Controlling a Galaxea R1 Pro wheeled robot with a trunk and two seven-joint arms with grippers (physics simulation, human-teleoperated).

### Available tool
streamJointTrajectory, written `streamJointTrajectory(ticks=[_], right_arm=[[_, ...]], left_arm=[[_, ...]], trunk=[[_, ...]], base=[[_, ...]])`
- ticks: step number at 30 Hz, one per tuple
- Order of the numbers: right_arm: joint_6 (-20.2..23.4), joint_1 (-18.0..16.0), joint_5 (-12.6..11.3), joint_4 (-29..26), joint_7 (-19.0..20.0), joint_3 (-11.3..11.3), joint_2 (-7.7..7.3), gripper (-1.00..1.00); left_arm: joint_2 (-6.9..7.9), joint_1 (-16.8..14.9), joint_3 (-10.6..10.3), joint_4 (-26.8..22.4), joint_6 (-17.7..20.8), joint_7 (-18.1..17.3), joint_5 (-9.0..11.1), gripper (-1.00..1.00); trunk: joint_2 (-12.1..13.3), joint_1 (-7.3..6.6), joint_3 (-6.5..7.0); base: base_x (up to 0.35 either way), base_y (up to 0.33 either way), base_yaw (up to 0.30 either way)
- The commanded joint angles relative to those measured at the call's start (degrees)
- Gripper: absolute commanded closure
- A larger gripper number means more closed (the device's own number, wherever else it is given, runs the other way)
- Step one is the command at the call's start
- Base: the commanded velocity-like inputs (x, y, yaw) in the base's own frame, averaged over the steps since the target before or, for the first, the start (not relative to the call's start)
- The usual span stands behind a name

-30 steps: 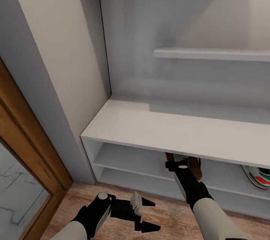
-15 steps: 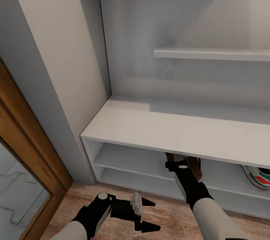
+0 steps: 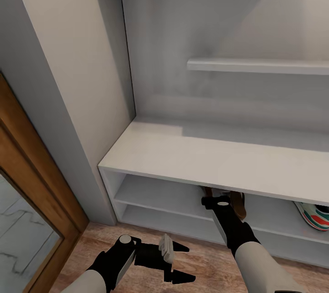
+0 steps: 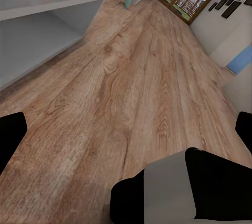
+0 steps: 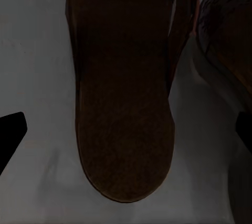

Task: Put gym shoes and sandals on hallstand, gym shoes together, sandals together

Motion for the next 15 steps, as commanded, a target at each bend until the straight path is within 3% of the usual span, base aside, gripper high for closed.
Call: streamJointTrajectory(ticks=[1,6,15], right_arm=[[0.34,-0.02,0.59,-0.09,0.11,-0.23,0.07,-1.0],[0.33,-0.02,0.59,-0.09,0.11,-0.23,0.07,-1.0],[0.33,-0.02,0.59,-0.09,0.22,-0.3,0.05,-1.0]], left_arm=[[0.0,-0.02,0.0,-0.02,-0.54,-0.03,-0.23,-1.0],[0.0,-0.02,0.0,-0.02,-0.54,-0.09,-0.23,-1.0],[0.0,-0.02,0.0,-0.02,-0.54,-0.11,-0.23,-1.0]], trunk=[[-0.02,-0.01,-0.05],[-0.02,-0.01,-0.05],[-0.02,-0.01,-0.05]], base=[[0.0,0.0,0.0],[-0.058,0.0,0.0],[-0.312,0.0,0.0]])
